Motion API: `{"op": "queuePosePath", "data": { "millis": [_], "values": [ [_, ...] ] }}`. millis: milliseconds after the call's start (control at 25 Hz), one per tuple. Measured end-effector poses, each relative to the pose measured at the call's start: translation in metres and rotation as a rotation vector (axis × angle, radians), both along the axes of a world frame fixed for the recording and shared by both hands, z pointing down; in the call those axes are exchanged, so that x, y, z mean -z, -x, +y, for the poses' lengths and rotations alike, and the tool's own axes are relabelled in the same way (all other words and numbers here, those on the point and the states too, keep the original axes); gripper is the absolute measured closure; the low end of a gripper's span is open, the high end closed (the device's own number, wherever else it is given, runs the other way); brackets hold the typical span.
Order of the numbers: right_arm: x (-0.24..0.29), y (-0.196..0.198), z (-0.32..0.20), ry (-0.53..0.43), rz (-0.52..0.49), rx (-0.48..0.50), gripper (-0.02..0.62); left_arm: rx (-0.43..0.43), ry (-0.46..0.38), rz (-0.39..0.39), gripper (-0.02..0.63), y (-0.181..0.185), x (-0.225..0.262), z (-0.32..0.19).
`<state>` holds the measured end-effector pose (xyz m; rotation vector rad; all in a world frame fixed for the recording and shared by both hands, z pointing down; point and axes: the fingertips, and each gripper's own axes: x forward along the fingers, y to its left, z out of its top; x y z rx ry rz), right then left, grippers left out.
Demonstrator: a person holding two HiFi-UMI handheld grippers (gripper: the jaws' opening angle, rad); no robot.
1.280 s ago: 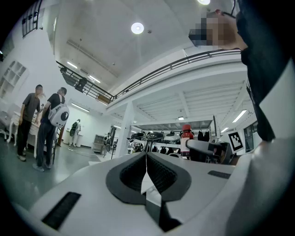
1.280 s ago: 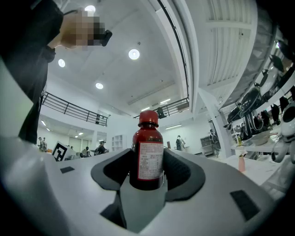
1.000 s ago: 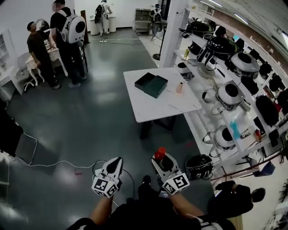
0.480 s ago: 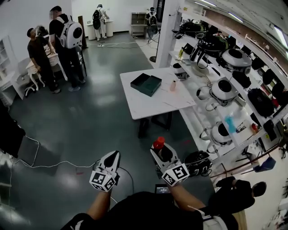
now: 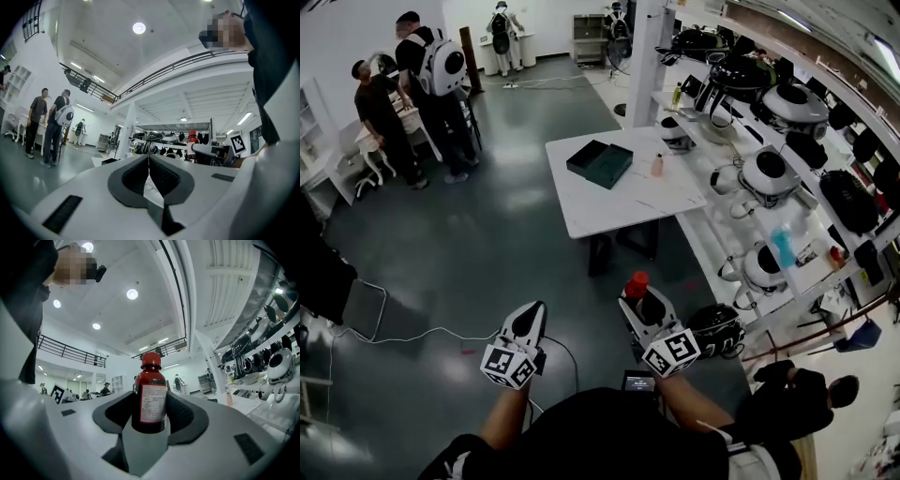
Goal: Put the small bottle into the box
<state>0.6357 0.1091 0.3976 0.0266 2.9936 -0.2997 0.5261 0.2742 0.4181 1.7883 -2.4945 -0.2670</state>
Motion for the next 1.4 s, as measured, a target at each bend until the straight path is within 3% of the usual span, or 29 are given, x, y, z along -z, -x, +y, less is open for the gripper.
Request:
{"op": "queuePosePath", "data": {
  "millis": [360, 640, 960, 1400],
  "values": [
    [0.001, 0.006, -0.029, -0.006, -0.017, 0.069, 0.360, 0.028, -0.009, -0.007, 0.588, -0.002, 0.010, -0.027],
    [-0.014, 0.022, -0.042, 0.013, 0.000, 0.105, 0.360, 0.052, 0.038, 0.020, 0.589, 0.002, -0.005, -0.028],
    [-0.016, 0.092, -0.069, 0.025, 0.013, 0.103, 0.360, 0.079, -0.001, 0.034, 0.589, 0.078, -0.014, -0.050],
    [-0.003, 0.246, -0.110, 0.041, -0.007, 0.052, 0.360, 0.013, -0.025, -0.033, 0.589, 0.231, 0.009, -0.097]
  ]
}}
